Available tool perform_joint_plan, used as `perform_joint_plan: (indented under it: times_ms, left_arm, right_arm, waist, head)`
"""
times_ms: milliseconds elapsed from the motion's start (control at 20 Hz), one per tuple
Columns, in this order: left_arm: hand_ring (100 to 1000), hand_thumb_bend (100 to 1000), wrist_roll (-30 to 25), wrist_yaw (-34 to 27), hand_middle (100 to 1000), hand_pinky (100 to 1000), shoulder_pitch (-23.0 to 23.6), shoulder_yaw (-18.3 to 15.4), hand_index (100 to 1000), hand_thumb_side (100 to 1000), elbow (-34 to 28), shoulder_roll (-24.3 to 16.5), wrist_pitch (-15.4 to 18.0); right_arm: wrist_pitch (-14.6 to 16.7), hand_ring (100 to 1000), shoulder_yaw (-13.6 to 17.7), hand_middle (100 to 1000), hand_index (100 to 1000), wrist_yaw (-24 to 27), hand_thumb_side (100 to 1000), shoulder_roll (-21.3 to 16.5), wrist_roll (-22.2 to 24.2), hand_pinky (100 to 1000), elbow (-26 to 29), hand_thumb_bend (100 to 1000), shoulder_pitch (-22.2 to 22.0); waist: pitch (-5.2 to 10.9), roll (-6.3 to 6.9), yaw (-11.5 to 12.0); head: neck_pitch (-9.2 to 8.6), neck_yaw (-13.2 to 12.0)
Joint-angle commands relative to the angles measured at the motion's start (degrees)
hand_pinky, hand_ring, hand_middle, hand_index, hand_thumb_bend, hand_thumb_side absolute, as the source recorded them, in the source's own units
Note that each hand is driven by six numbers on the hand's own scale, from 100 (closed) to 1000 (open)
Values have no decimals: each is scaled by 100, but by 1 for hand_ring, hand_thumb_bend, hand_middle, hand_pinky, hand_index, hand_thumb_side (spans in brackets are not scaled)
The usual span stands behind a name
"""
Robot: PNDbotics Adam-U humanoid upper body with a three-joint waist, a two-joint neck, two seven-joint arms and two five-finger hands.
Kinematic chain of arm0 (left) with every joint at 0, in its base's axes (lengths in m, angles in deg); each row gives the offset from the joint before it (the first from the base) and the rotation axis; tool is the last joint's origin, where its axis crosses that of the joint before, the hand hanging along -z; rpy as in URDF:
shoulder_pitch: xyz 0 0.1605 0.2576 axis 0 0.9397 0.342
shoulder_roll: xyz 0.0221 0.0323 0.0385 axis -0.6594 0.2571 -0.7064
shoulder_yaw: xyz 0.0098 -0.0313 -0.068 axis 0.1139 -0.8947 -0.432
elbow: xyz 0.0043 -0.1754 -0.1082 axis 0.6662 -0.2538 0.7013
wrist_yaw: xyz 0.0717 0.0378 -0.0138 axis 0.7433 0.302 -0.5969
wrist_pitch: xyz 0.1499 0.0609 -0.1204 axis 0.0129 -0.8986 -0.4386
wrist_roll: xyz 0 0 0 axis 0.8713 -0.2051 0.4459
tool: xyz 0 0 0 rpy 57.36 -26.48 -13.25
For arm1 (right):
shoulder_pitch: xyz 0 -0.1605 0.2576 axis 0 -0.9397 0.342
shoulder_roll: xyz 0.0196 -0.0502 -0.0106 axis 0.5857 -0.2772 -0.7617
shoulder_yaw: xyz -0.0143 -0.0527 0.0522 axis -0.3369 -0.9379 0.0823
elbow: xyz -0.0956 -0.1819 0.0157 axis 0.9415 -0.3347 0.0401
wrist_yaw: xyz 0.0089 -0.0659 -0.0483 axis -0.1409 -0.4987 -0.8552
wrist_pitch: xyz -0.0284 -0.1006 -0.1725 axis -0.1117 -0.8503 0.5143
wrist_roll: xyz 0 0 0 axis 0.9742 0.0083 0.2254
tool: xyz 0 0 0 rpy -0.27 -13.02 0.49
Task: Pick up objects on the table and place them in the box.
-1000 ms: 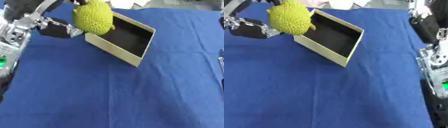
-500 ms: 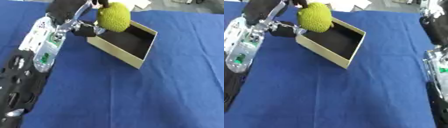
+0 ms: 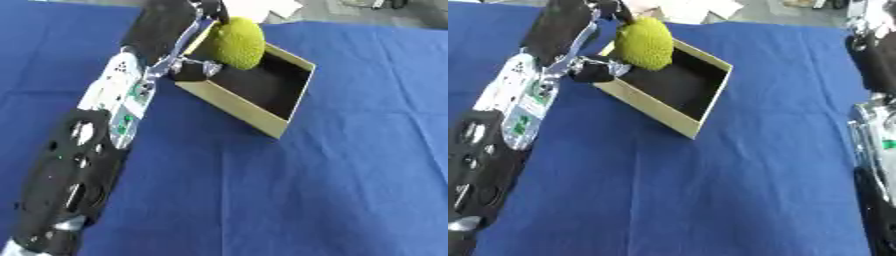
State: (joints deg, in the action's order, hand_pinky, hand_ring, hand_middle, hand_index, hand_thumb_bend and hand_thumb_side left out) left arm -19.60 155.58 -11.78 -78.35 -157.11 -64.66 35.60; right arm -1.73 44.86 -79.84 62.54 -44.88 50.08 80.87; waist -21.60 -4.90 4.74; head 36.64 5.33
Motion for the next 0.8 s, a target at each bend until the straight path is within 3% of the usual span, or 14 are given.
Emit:
perform_joint_plan:
  times_ms: [50,600,800]
  left_arm:
    - [559,658,-81,50,569,460,-125,-41,666,100,-55,6,35]
    - [559,635,-226,42,572,453,-100,-74,669,100,-130,-18,49]
    - [548,643,-167,-177,560,444,-37,-41,656,100,-465,-175,23]
  right_arm:
    - [4,685,11,599,775,24,410,-105,35,748,93,100,61]
    - [-6,686,-11,600,776,38,412,-124,68,749,93,100,50]
    - [-9,686,-2,600,775,23,411,-159,62,749,93,100,29]
  waist:
    - [121,19,-17]
    - [129,54,-36]
    - [136,88,-4]
  head:
    - [-64,-3]
    - [-39,28]
    - [-18,73]
